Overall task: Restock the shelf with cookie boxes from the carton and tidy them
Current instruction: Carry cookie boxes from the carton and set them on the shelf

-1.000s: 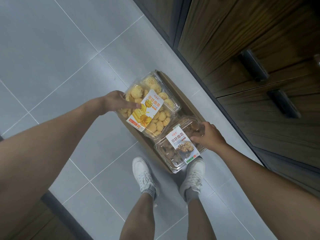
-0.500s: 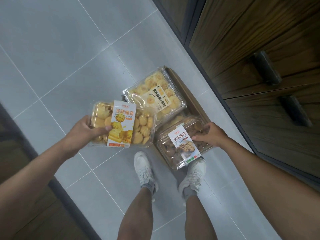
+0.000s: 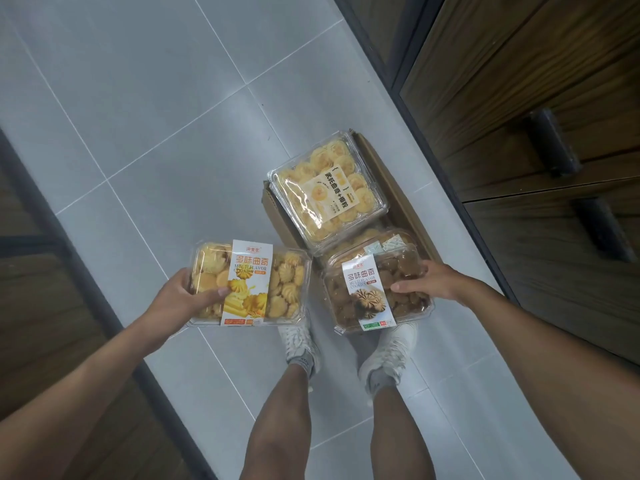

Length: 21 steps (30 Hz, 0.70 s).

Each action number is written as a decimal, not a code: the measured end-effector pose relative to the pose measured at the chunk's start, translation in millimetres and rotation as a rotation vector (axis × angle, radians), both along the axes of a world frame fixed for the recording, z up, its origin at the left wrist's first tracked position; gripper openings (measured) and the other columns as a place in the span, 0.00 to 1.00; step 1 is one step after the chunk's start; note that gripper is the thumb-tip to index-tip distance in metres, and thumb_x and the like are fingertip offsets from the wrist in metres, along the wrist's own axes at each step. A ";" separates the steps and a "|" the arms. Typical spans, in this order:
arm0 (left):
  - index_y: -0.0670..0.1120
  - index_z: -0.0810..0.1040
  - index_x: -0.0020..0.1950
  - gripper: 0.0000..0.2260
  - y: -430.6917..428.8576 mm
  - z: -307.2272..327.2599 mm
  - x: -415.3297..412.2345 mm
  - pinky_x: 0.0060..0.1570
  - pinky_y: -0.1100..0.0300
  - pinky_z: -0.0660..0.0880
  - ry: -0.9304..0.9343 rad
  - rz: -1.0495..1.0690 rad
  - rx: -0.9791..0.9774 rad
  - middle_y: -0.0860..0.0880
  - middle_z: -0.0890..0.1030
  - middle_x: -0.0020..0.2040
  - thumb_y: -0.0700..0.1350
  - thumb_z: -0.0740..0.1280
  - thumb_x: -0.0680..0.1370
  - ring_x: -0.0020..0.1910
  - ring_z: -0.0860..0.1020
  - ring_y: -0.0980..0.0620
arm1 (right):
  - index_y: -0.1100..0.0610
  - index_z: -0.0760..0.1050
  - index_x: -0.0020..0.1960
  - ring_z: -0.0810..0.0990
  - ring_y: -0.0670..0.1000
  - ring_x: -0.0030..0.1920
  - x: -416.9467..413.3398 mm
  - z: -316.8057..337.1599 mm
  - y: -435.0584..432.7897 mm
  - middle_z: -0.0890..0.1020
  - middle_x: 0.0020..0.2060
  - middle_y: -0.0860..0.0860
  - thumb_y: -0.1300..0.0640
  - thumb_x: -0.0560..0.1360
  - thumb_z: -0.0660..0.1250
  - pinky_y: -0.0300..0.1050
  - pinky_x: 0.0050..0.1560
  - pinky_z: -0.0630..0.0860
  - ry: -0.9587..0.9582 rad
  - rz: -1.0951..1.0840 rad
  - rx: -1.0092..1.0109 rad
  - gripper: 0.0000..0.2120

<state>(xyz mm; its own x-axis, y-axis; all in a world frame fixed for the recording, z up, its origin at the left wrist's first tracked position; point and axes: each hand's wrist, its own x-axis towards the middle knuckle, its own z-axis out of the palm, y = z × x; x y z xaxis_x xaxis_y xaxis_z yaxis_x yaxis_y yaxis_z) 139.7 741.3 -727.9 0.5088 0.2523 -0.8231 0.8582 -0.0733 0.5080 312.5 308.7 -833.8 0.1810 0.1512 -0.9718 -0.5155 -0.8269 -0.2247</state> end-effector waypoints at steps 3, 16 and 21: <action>0.46 0.78 0.61 0.52 5.1 2.5 -10.5 0.56 0.46 0.83 0.028 0.004 0.019 0.50 0.89 0.52 0.75 0.82 0.46 0.49 0.89 0.47 | 0.50 0.73 0.67 0.82 0.51 0.57 -9.9 6.9 1.0 0.82 0.59 0.50 0.41 0.58 0.85 0.47 0.58 0.79 -0.034 -0.081 0.008 0.42; 0.45 0.78 0.66 0.47 20.6 75.0 -48.5 0.61 0.37 0.81 0.054 0.057 0.015 0.47 0.88 0.57 0.70 0.84 0.55 0.54 0.88 0.44 | 0.49 0.73 0.69 0.81 0.51 0.57 -45.5 118.6 2.3 0.82 0.61 0.50 0.49 0.70 0.82 0.53 0.54 0.79 -0.073 -0.350 0.017 0.32; 0.46 0.77 0.67 0.48 25.0 131.2 -49.2 0.62 0.39 0.81 0.013 0.064 -0.020 0.47 0.88 0.57 0.69 0.85 0.55 0.55 0.87 0.45 | 0.49 0.72 0.66 0.81 0.51 0.55 -54.1 195.0 0.0 0.81 0.58 0.49 0.51 0.71 0.81 0.51 0.50 0.79 -0.115 -0.422 0.051 0.28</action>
<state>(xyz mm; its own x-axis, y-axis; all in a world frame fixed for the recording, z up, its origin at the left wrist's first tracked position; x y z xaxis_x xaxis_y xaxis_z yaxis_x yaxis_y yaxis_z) 90.5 766.4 -596.7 0.4816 0.2673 -0.8346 0.8672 -0.0078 0.4979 258.4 308.7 -638.8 0.3438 0.0880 -0.9349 -0.7749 -0.5357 -0.3354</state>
